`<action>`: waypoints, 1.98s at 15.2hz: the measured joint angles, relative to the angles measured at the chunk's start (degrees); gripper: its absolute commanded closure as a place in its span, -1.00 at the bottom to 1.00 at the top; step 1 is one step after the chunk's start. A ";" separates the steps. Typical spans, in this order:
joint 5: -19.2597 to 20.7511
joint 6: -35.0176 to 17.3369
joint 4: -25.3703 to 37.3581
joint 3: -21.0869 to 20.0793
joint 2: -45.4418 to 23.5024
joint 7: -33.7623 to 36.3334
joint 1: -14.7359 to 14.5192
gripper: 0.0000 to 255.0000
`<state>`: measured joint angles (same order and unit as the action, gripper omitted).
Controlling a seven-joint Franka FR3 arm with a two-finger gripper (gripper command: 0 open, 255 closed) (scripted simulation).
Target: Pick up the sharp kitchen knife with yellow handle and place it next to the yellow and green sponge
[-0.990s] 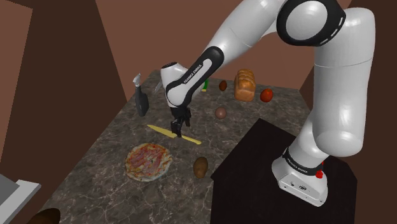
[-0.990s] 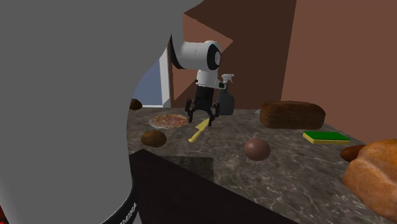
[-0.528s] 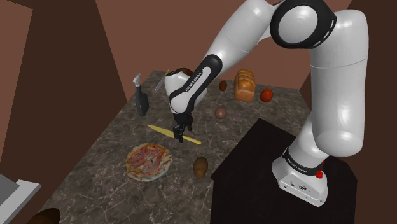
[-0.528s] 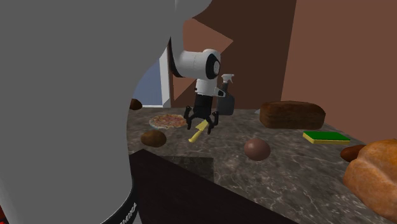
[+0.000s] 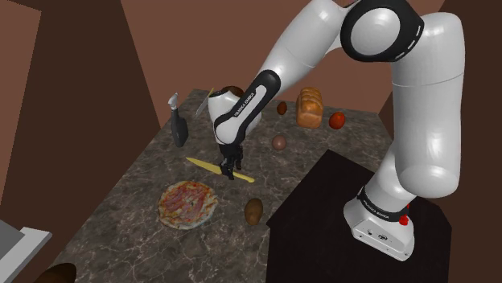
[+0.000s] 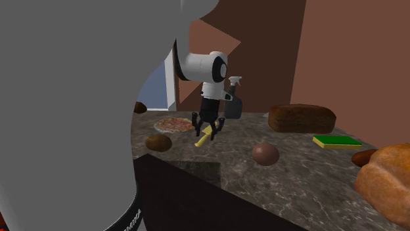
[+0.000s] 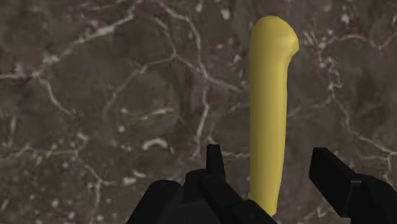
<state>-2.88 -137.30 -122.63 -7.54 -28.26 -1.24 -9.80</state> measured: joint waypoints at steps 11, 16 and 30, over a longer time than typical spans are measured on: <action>-0.07 0.72 -0.18 -0.02 0.98 -0.02 0.10 1.00; -0.36 3.76 -0.32 -0.24 4.12 -0.12 0.36 1.00; -1.03 11.69 0.24 -0.52 11.49 -0.39 1.00 1.00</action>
<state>-3.92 -125.62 -122.39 -8.06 -16.77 -1.64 -8.80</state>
